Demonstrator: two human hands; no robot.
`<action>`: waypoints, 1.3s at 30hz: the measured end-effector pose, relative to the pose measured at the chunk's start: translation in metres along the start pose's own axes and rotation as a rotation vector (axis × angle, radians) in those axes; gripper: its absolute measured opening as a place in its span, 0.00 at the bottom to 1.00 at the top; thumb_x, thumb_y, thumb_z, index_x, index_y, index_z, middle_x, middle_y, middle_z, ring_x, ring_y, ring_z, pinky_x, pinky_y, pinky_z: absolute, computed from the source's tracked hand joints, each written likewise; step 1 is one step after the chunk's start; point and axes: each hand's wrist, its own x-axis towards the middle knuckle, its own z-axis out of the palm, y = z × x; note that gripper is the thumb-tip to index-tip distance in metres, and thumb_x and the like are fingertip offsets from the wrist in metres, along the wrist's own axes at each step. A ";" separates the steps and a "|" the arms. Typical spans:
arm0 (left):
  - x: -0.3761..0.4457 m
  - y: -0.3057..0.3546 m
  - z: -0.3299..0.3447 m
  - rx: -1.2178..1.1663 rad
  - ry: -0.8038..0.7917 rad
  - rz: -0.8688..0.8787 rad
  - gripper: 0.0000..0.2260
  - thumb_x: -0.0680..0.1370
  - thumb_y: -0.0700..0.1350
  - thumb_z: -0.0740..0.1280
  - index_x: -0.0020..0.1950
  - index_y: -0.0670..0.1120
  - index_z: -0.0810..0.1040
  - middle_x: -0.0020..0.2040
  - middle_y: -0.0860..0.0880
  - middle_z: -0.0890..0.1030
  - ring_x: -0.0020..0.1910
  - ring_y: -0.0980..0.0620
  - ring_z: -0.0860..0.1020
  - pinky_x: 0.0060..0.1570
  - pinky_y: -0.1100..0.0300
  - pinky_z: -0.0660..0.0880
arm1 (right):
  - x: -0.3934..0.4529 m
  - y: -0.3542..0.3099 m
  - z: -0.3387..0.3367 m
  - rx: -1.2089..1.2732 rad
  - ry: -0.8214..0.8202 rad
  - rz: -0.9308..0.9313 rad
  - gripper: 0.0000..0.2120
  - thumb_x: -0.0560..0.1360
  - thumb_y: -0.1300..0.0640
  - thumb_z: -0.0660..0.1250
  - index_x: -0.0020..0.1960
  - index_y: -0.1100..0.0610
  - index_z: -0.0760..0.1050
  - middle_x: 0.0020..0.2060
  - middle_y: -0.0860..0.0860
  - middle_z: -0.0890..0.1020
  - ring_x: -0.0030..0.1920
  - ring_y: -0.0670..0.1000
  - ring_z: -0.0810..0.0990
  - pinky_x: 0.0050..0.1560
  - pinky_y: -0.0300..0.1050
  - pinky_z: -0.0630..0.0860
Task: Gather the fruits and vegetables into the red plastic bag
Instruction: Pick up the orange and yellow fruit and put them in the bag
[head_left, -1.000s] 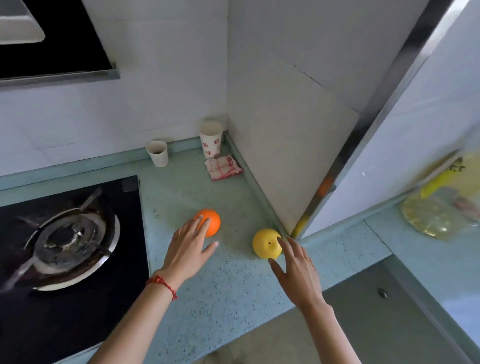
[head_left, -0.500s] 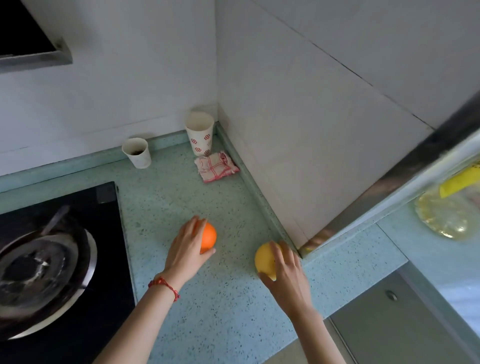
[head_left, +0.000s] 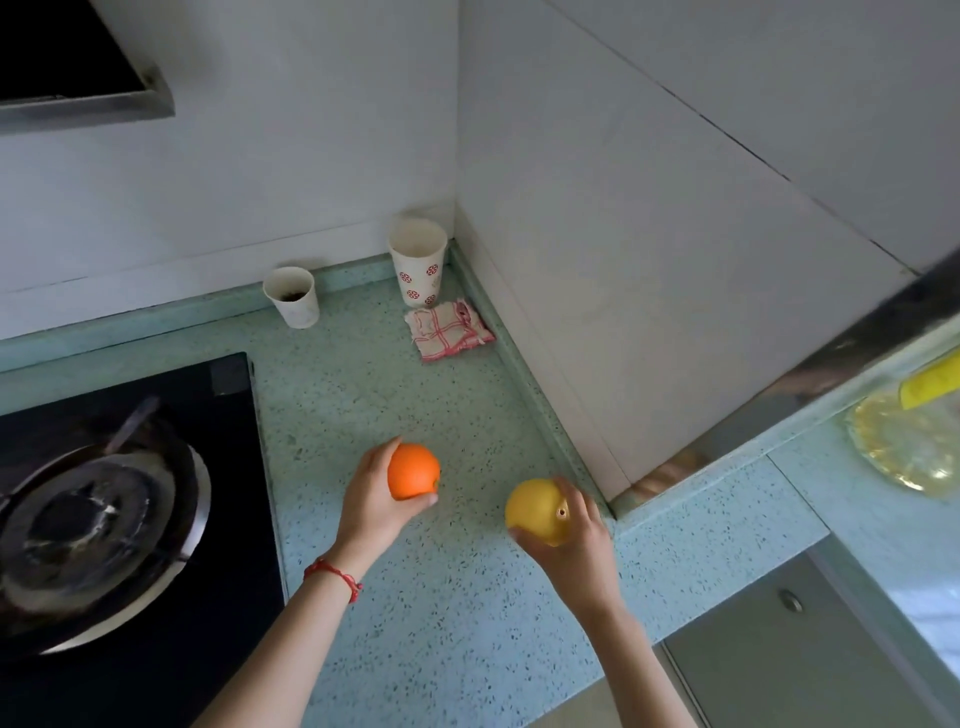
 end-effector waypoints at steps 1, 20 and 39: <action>-0.005 0.000 -0.001 -0.036 0.007 -0.014 0.36 0.65 0.45 0.77 0.69 0.45 0.65 0.68 0.42 0.68 0.62 0.41 0.72 0.57 0.52 0.70 | -0.001 -0.003 0.000 0.040 -0.002 0.010 0.37 0.66 0.49 0.74 0.70 0.51 0.62 0.65 0.52 0.71 0.62 0.54 0.71 0.54 0.43 0.68; -0.144 -0.020 -0.037 -0.587 0.353 -0.342 0.45 0.51 0.62 0.72 0.66 0.50 0.69 0.58 0.47 0.76 0.53 0.49 0.76 0.51 0.56 0.71 | -0.035 -0.024 -0.005 0.467 -0.332 -0.074 0.36 0.60 0.45 0.72 0.66 0.49 0.68 0.59 0.51 0.73 0.60 0.55 0.73 0.56 0.51 0.72; -0.384 -0.071 -0.029 -0.807 1.123 -0.623 0.32 0.54 0.53 0.74 0.57 0.53 0.72 0.54 0.44 0.77 0.49 0.46 0.76 0.41 0.58 0.73 | -0.168 -0.071 0.078 0.258 -0.937 -0.421 0.27 0.69 0.56 0.72 0.66 0.50 0.69 0.56 0.51 0.75 0.55 0.51 0.74 0.53 0.46 0.72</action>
